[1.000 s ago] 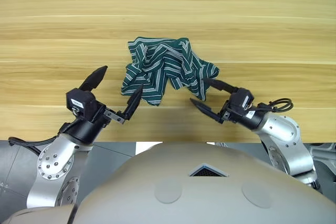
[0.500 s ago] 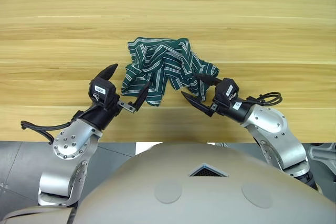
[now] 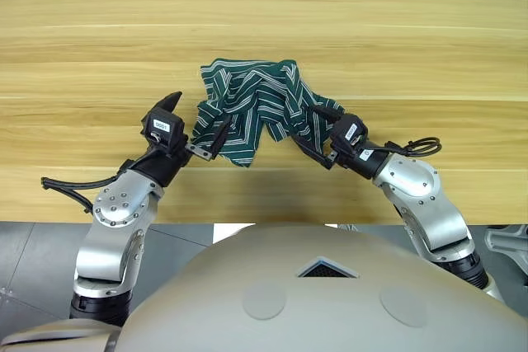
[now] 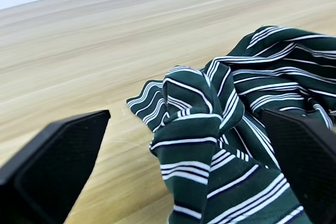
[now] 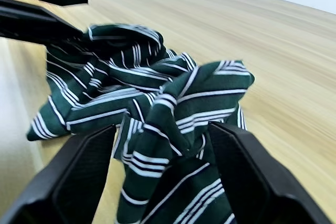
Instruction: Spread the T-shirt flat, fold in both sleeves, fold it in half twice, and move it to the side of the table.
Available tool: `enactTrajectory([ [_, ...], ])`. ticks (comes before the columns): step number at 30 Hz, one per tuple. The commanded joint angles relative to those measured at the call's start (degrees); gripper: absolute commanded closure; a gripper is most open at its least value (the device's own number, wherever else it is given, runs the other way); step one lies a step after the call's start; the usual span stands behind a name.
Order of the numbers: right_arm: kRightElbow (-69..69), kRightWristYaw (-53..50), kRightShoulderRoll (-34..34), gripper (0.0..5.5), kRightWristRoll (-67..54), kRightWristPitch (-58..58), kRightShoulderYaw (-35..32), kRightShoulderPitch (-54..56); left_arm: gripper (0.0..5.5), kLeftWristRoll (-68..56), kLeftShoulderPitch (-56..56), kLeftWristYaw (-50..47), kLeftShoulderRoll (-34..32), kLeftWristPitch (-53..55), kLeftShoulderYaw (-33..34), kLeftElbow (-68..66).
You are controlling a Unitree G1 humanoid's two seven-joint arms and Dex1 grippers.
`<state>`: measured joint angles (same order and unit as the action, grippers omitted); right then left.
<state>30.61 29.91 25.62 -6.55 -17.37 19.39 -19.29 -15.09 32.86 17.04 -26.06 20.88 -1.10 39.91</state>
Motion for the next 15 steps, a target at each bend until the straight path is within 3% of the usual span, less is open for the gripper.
enactTrajectory([
  [1,-0.10,-0.04,-0.20,2.24,0.37,-1.05,0.69,0.54,0.62,1.57,-0.77,0.02,0.12,1.61,-0.63,-1.62],
  [15,-3.51,-1.11,-1.55,4.83,0.84,-2.85,0.39,3.71,3.07,4.33,-4.80,1.39,0.15,1.36,-0.25,-8.80],
])
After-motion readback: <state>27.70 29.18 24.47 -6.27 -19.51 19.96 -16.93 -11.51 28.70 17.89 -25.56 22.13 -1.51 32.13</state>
